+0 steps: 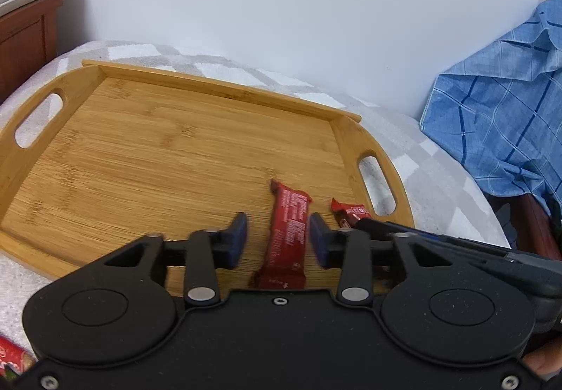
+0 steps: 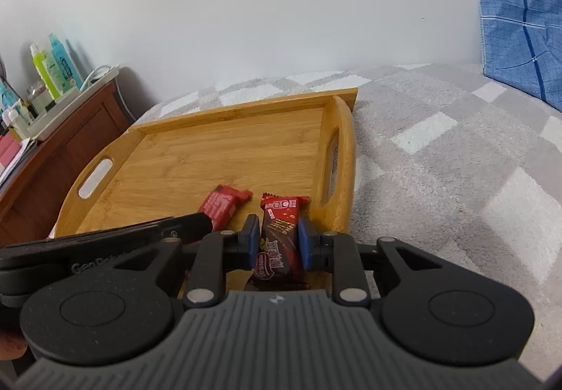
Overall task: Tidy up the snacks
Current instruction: 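Open both tools to drop the bars onto the tray, then grasp the red nut bag with the left tool while the right tool grasps the yellow bag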
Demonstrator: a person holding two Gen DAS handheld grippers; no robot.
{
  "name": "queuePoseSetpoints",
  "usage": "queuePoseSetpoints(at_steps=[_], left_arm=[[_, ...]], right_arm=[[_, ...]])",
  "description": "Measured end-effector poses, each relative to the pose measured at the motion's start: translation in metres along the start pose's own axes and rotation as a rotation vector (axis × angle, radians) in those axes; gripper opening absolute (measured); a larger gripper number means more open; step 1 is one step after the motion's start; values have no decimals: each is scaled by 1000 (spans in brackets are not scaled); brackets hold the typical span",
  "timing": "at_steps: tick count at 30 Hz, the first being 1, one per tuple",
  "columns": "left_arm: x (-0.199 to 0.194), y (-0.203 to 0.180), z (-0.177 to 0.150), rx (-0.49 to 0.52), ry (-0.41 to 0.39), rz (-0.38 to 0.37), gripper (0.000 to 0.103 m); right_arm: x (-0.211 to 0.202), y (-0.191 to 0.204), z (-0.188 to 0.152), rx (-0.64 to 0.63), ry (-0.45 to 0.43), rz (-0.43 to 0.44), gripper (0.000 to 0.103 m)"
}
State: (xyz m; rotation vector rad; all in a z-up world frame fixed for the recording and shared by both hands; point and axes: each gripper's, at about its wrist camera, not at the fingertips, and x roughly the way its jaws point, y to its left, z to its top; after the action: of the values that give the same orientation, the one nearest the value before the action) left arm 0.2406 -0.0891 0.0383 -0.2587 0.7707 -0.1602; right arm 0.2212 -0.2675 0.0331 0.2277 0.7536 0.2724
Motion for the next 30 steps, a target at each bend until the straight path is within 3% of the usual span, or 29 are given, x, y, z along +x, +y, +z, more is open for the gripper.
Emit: queuePoseSetpoints(at_steps=[4, 11, 18, 20, 30], left_arm=[[-10, -1, -1, 30, -13, -3, 46], [-37, -4, -7, 85, -51, 7, 66], [-74, -2, -26, 115, -104, -7, 82], [-83, -2, -33, 137, -116, -13, 85], [-124, -3, -72, 230, -139, -25, 94]], right_arm=[[-9, -4, 2, 17, -24, 3, 35], [-30, 1, 3, 29, -78, 4, 35], [-60, 14, -8, 36, -144, -16, 49], [-67, 18, -13, 31, -153, -25, 57], [-93, 31, -50, 12, -186, -78, 61]])
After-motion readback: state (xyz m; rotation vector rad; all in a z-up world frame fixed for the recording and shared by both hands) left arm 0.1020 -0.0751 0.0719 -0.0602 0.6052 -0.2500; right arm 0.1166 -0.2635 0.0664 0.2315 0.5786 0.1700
